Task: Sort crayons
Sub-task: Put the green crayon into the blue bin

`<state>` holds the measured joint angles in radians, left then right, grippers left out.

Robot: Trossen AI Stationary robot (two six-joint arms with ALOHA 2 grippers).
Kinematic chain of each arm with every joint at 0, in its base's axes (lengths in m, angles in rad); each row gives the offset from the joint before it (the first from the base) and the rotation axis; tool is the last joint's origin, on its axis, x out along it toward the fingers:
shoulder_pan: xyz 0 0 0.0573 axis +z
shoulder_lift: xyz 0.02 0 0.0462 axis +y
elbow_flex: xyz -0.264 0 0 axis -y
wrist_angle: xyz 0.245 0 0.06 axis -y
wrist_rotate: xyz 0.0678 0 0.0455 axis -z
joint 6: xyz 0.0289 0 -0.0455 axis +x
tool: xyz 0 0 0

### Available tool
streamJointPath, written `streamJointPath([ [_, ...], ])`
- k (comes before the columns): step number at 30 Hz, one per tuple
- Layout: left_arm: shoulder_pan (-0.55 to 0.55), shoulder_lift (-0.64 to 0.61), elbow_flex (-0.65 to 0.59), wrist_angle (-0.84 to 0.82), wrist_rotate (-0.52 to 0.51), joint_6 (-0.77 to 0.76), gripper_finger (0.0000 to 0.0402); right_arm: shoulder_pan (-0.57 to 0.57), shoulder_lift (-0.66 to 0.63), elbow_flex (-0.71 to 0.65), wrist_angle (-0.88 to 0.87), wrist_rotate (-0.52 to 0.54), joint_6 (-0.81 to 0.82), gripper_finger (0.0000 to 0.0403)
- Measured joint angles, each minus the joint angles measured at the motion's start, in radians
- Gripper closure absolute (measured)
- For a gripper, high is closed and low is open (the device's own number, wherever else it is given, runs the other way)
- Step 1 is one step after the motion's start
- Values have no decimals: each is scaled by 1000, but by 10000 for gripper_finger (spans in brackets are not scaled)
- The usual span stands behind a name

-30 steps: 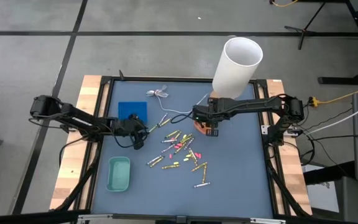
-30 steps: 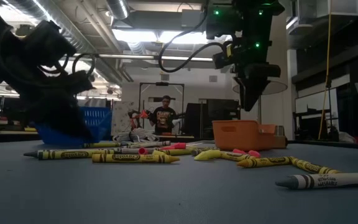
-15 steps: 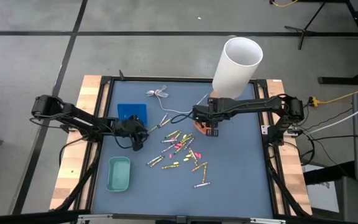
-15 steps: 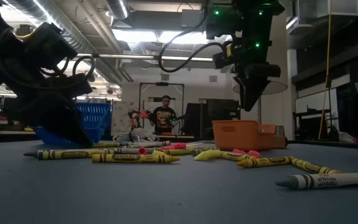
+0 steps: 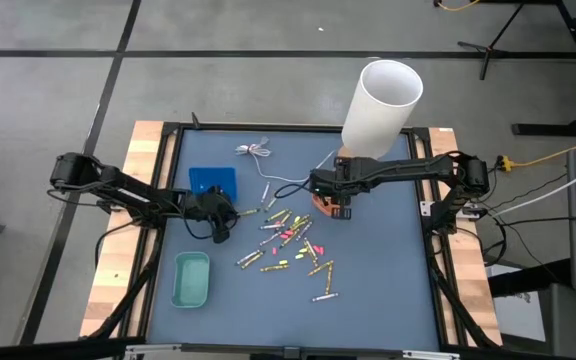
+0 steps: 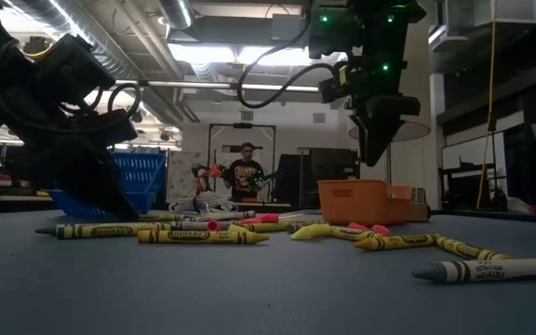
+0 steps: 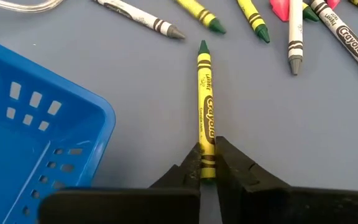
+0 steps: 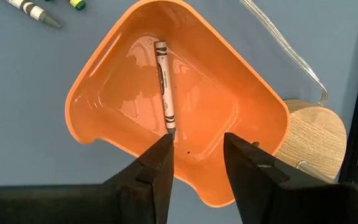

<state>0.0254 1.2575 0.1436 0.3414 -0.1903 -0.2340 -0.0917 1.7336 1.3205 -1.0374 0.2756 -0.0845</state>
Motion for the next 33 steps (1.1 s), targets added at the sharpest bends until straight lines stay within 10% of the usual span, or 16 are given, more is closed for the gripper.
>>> streamJointPath([
  [33,4,-263,-2,7,-37,93,394,0,0,0,0,0,1,265],
])
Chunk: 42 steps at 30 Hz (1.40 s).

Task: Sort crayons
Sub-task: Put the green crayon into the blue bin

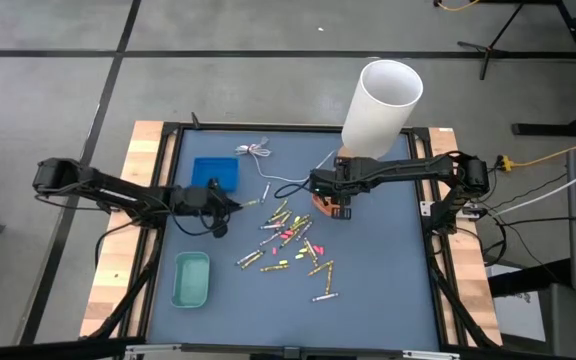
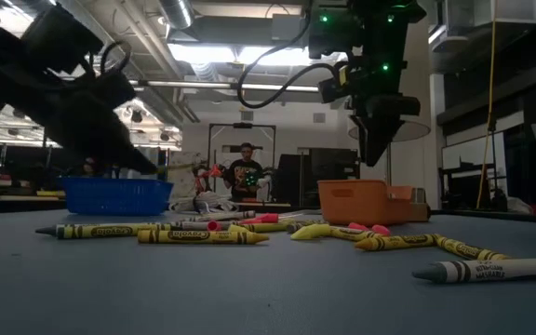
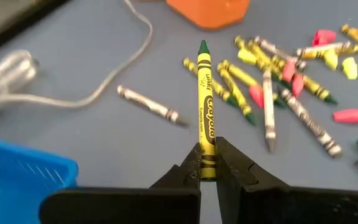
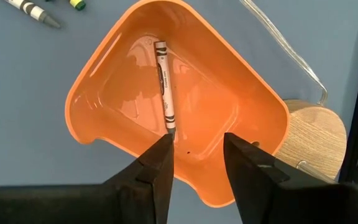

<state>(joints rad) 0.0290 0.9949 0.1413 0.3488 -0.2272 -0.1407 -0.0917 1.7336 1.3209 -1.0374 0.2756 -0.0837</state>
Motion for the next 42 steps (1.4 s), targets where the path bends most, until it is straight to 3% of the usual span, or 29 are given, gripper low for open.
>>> streamJointPath([
  [9,86,-163,0,-107,-5,18,394,0,0,1,-12,0,0,265],
  [21,217,-397,0,-427,-194,20,394,0,0,1,-12,-1,0,265],
  [29,260,-408,0,-606,-241,16,394,0,0,1,-12,-1,0,265],
  [34,273,-406,0,-604,-241,13,389,0,0,1,-12,-1,0,265],
  [42,277,-406,0,-583,-239,13,322,0,-1,1,-11,-1,0,265],
])
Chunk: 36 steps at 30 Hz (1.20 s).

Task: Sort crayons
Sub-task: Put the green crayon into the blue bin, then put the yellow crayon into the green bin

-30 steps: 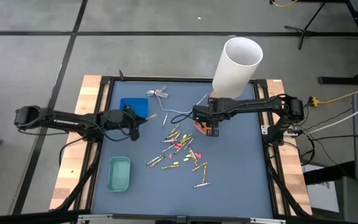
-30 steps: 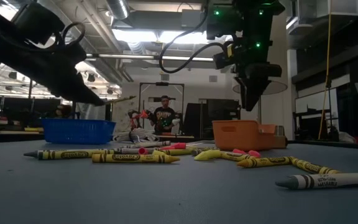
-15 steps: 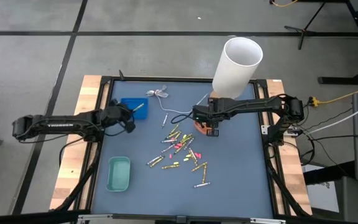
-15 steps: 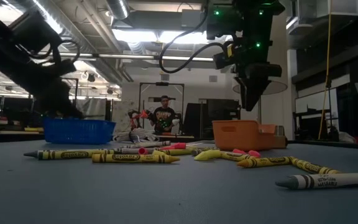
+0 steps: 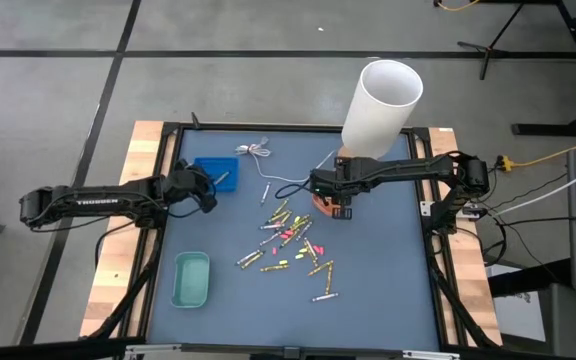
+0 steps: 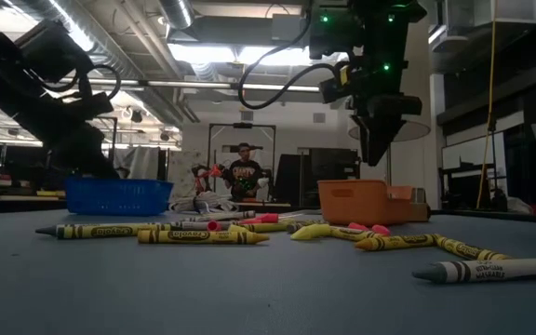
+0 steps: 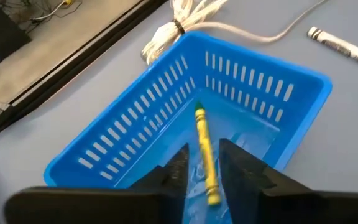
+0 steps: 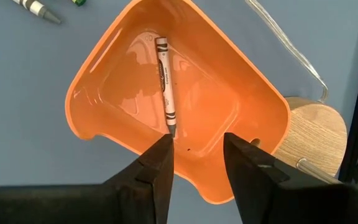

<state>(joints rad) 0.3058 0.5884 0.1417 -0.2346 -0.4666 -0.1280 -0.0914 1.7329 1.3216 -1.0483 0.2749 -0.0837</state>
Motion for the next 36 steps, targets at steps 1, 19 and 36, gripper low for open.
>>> streamJointPath([
  [1,0,0,0,12,4,0,314,0,0,0,0,0,0,265],
  [19,-283,112,1,725,417,-159,291,0,0,0,9,0,0,265],
  [36,-700,671,205,900,188,-154,298,0,0,0,89,0,34,265],
])
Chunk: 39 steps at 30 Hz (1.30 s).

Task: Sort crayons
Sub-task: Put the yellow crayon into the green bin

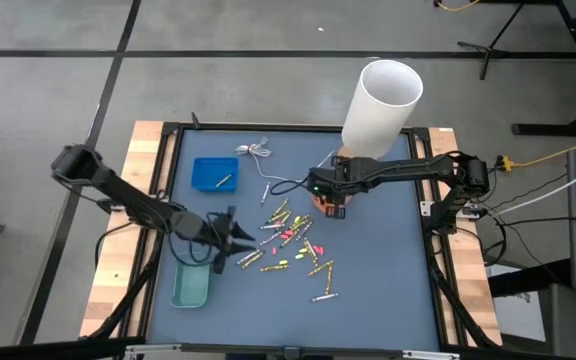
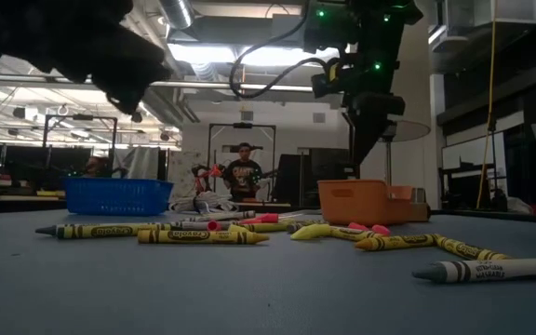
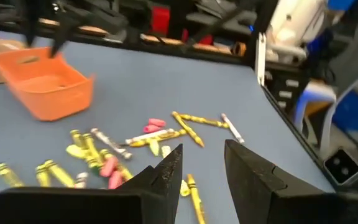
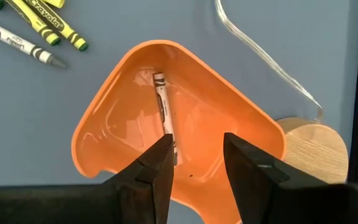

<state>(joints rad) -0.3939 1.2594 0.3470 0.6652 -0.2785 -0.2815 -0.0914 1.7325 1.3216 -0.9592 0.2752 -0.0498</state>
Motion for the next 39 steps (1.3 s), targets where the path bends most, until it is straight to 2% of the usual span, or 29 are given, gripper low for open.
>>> streamJointPath([
  [10,-27,308,220,-155,-1,2,298,0,0,0,0,0,0,265],
  [15,-27,416,277,-165,-1,-5,298,0,0,0,0,0,0,265],
  [29,-53,575,302,-181,0,-61,298,0,0,0,0,0,0,265],
  [39,-61,585,304,-210,-20,-60,310,0,0,0,-11,0,0,265],
])
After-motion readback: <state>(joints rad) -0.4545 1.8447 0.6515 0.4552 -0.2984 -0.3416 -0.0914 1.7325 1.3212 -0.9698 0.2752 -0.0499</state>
